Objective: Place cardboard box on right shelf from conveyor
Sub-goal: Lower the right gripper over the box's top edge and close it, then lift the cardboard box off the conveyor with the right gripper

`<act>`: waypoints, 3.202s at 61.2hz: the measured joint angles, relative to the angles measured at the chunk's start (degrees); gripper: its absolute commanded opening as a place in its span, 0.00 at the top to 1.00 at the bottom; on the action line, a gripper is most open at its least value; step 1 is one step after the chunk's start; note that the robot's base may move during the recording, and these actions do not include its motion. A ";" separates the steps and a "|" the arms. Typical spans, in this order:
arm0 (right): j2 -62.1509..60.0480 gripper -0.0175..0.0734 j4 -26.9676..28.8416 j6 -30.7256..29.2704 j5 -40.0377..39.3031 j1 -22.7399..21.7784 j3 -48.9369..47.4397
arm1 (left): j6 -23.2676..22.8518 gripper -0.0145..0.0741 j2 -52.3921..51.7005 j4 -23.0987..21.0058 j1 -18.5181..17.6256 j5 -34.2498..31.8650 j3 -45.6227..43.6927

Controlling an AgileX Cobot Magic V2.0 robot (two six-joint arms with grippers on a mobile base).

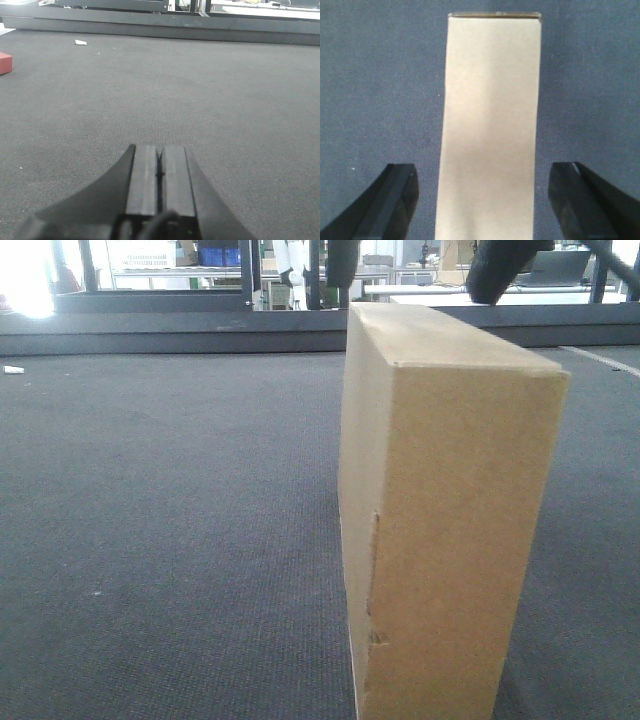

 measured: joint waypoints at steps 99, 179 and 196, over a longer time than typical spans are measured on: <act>4.46 0.67 6.21 0.20 6.25 0.00 -0.09 | 0.00 0.97 0.00 0.00 0.00 0.00 0.00; -34.18 0.73 14.16 -33.91 -34.85 -35.96 32.91 | 0.00 0.97 0.00 0.00 0.00 0.00 0.00; -43.34 0.73 18.70 -50.22 -51.00 -39.35 46.77 | 0.00 0.97 0.00 0.00 0.00 0.00 0.00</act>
